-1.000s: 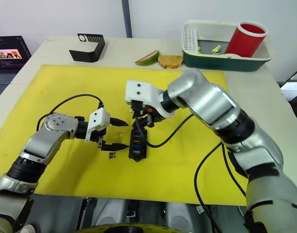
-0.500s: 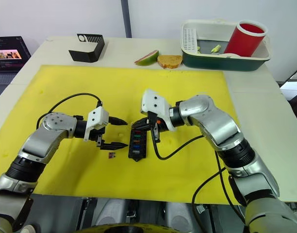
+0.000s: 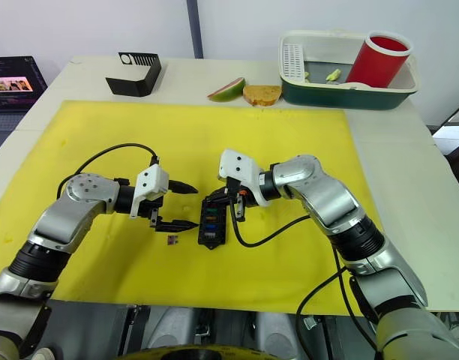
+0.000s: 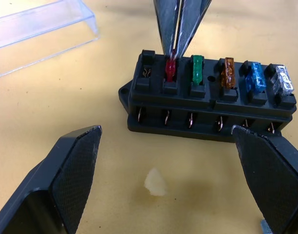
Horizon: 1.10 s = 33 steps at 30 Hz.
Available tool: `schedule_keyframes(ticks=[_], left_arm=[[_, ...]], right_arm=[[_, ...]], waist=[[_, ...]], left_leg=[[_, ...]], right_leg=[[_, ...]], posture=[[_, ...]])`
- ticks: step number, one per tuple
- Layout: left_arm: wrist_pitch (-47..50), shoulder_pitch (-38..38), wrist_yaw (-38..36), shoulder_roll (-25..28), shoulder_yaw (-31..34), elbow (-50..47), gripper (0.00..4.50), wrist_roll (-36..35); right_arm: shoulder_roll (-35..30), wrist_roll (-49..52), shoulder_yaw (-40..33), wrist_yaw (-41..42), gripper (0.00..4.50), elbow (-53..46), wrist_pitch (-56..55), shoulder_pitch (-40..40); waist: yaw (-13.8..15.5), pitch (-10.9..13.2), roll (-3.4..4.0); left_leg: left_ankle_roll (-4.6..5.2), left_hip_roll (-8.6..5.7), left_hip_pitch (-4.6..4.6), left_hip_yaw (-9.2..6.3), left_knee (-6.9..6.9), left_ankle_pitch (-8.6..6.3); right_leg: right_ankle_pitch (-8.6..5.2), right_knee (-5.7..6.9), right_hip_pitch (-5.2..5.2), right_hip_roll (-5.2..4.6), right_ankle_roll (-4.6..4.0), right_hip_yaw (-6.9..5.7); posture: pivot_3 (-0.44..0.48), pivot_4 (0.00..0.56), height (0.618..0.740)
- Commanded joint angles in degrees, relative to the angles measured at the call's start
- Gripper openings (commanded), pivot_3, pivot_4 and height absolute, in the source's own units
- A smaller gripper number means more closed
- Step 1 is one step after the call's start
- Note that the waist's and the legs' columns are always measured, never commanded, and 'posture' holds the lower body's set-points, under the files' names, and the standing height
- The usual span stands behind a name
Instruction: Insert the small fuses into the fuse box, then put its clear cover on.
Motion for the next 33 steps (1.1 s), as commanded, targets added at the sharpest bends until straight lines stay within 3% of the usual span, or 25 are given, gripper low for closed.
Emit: schedule_keyframes(ticks=[1,20,33], left_arm=[[-0.07,-0.21,0.10,0.33,1.34,-1.96,4.50,-0.69],[-0.43,-0.83,0.55,-0.16,1.13,-1.56,4.50,-0.46],[5.08,-1.97,-2.04,2.46,4.95,-4.58,4.50,-6.08]], right_arm=[[0.24,-0.41,-0.27,0.30,0.04,-0.63,-0.94,-0.51],[-2.18,-7.29,5.97,1.52,0.04,3.16,-1.40,1.21],[0.21,7.02,-7.35,1.30,0.04,-8.35,9.59,-4.44]], waist=[[0.00,0.00,0.00],[0.13,-0.03,-0.02],[0.01,-0.01,-0.01]], left_leg=[[0.00,0.00,0.00,0.00,0.00,0.00],[0.02,0.00,0.26,-0.03,0.00,-0.01],[0.02,0.01,0.17,-0.06,0.00,-0.01]], right_leg=[[0.00,0.00,0.00,0.00,0.00,0.00],[0.00,-0.08,0.33,0.02,0.00,-0.01],[0.00,-0.05,0.23,0.01,0.00,-0.01]], posture=[[0.000,0.150,0.740],[0.000,0.150,0.740],[0.000,0.150,0.740]])
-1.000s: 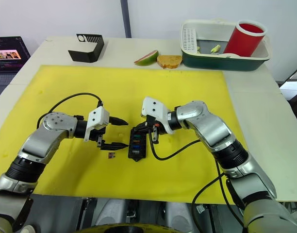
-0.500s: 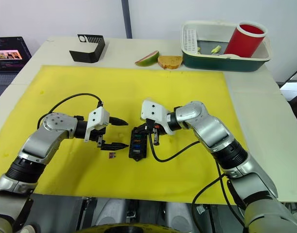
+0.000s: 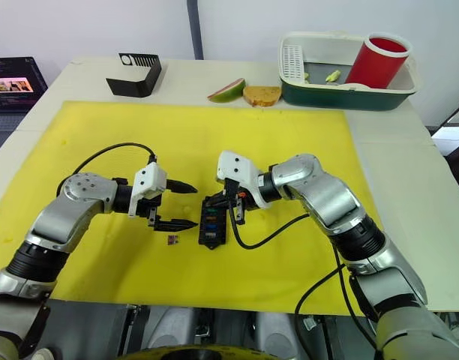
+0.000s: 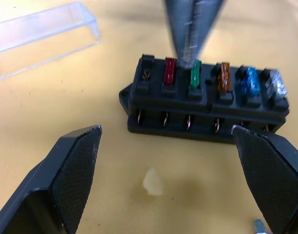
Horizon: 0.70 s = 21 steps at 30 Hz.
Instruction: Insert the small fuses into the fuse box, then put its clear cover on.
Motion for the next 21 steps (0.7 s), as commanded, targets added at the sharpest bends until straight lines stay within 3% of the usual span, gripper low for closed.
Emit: schedule_keyframes(ticks=[1,7,10,17,21], left_arm=[[3.02,-1.99,-1.38,2.11,4.03,-3.34,4.50,-3.94],[10.82,0.00,-5.54,10.32,9.89,-8.52,4.50,-11.30],[12.77,3.33,-6.71,14.99,13.11,-10.76,4.50,-13.18],[8.98,18.77,-12.46,26.53,24.33,-9.37,4.50,-11.42],[5.71,22.54,-14.27,29.38,27.47,-6.08,4.50,-9.77]], right_arm=[[-0.57,4.50,-6.04,-0.13,0.04,-4.33,2.27,-3.41],[-10.49,3.84,-8.99,3.68,0.04,-5.92,-1.60,-1.55],[-16.95,3.22,-11.07,6.54,0.89,-4.73,-5.43,1.89],[-29.83,2.19,-18.15,12.94,4.47,-0.06,-14.03,11.16],[-34.41,3.18,-22.57,15.84,4.47,3.08,-16.65,15.15]], waist=[[-0.01,0.00,0.00],[0.01,0.01,0.00],[0.03,0.01,0.00],[-0.08,0.06,0.08],[0.01,0.07,0.10]], left_leg=[[0.00,0.00,-0.01,0.00,0.00,0.00],[0.00,0.00,-0.05,-0.02,-0.02,-0.01],[0.02,0.00,-0.06,-0.02,-0.02,-0.01],[-0.03,0.04,-0.01,-0.01,-0.05,0.01],[-0.04,0.04,-0.02,-0.01,-0.06,0.00]], right_leg=[[0.00,0.00,-0.01,0.00,0.00,0.00],[0.00,-0.07,-0.04,-0.01,0.00,0.00],[0.00,-0.11,-0.02,-0.02,-0.01,0.00],[-0.02,-0.07,-0.05,-0.03,-0.04,0.01],[-0.12,-0.10,-0.05,-0.08,-0.21,0.01]], posture=[[0.000,0.150,0.740],[0.000,0.150,0.740],[0.000,0.150,0.740],[0.000,0.150,0.740],[0.000,0.150,0.740]])
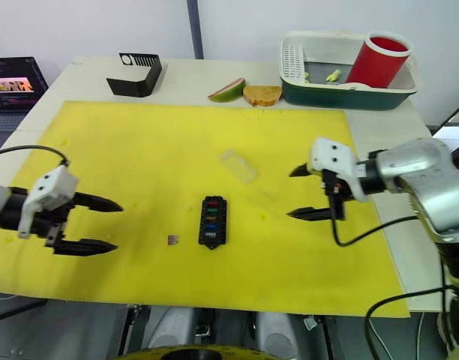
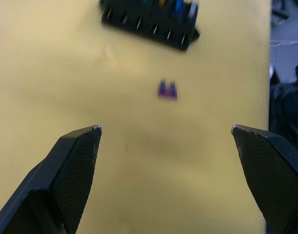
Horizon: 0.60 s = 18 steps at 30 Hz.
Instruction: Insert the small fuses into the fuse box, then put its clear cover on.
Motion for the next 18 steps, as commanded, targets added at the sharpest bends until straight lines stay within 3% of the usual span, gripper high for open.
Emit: schedule_keyframes(ticks=[1,5,10,14,18], left_arm=[[-2.32,0.28,-1.44,1.80,3.24,1.10,4.50,0.45],[-3.38,-1.19,-1.93,1.67,1.64,1.77,4.50,0.53],[-4.29,-7.20,-1.57,-1.57,-4.79,2.69,4.50,1.10],[3.27,-11.15,1.86,-6.78,-7.85,1.01,4.50,-3.12],[10.08,-10.07,5.75,-9.30,-6.77,-1.11,4.50,-7.17]], right_arm=[[-2.55,0.30,-4.72,2.23,4.47,2.42,-3.61,0.77],[-3.31,-0.19,-5.43,2.50,4.47,3.10,-5.04,2.49],[-0.96,3.17,-5.58,0.50,4.47,-0.92,-1.54,1.18],[3.70,6.35,-4.81,-5.20,4.47,-6.02,4.52,-1.66],[6.88,8.68,-3.85,-9.30,4.47,-10.68,8.89,-3.07]], waist=[[-0.02,0.00,0.00],[-0.08,0.01,0.02],[-0.05,0.02,0.13],[-0.22,0.03,0.12],[-0.04,0.03,0.12]], left_leg=[[0.00,0.00,-0.01,0.01,0.00,0.00],[-0.02,0.00,0.00,0.01,-0.05,-0.01],[-0.02,0.00,-0.05,0.04,-0.06,-0.01],[-0.02,0.00,-0.05,0.04,-0.06,-0.01],[-0.02,0.00,-0.12,0.04,-0.06,-0.01]], right_leg=[[-0.02,-0.02,0.00,-0.02,-0.04,0.00],[-0.02,-0.02,-0.03,-0.05,-0.05,0.01],[-0.01,0.00,-0.10,-0.07,-0.04,0.03],[0.10,0.05,-0.12,-0.06,0.15,0.03],[0.11,0.04,-0.17,-0.06,0.17,0.03]], posture=[[0.000,0.150,0.740],[0.000,0.150,0.740],[0.000,0.150,0.740],[0.000,0.150,0.740],[0.000,0.150,0.740]])
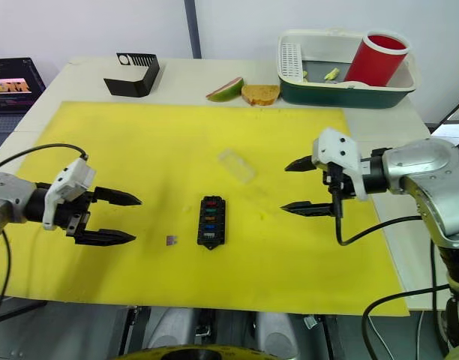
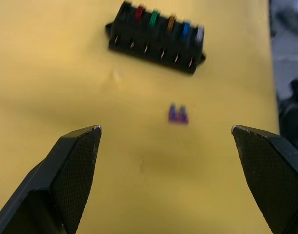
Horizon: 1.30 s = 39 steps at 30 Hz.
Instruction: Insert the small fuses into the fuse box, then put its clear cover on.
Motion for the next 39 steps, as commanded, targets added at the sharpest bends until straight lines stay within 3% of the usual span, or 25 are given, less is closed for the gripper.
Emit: schedule_keyframes(ticks=[1,4,9,18,32,39], left_arm=[[8.43,1.77,4.90,-1.89,2.96,-4.17,4.50,-6.67],[20.86,6.54,11.81,-4.85,7.12,-9.20,4.50,-16.81],[32.57,12.49,20.34,-7.30,12.32,-13.41,4.50,-28.91],[42.55,13.05,30.56,-9.62,15.29,-7.29,4.50,-39.67],[42.40,3.98,31.98,-13.40,6.46,5.03,4.50,-33.68],[42.73,2.07,29.20,-14.44,2.05,5.28,4.50,-31.24]], right_arm=[[2.43,2.60,-0.02,-4.09,4.47,-4.88,3.44,-2.72],[5.77,3.89,1.16,-6.93,4.47,-6.56,5.26,-5.23],[8.30,3.78,4.19,-9.77,4.47,-7.64,7.67,-9.35],[8.75,2.11,8.72,-8.37,4.47,-8.51,5.40,-11.80],[9.14,2.17,8.57,-11.07,4.47,-9.63,6.72,-12.08],[8.55,2.33,7.91,-12.47,4.47,-10.23,7.77,-11.21]], waist=[[-0.04,0.00,0.00],[-0.17,0.00,0.00],[0.06,0.00,-0.01],[-0.04,-0.01,-0.03],[0.05,-0.03,-0.04],[0.18,-0.04,-0.03]], left_leg=[[0.00,-0.01,0.00,0.00,0.01,0.00],[0.01,0.00,0.01,0.00,0.03,0.00],[-0.01,0.00,0.03,-0.03,0.05,0.02],[-0.01,-0.02,0.07,-0.06,0.06,0.02],[-0.04,-0.03,0.07,-0.06,0.06,0.03],[-0.04,-0.03,0.07,-0.06,0.06,0.03]], right_leg=[[0.00,0.00,0.00,0.00,0.00,0.00],[0.01,0.01,0.02,0.00,0.01,0.01],[0.01,0.05,0.04,0.00,0.01,0.00],[0.00,0.01,0.11,0.00,0.00,0.00],[0.00,0.00,0.10,0.00,-0.01,0.00],[-0.01,0.00,0.11,-0.03,-0.03,0.01]], posture=[[0.000,0.150,0.740],[0.000,0.150,0.740],[0.000,0.150,0.740],[0.000,0.150,0.740],[0.000,0.150,0.740],[0.000,0.150,0.740]])
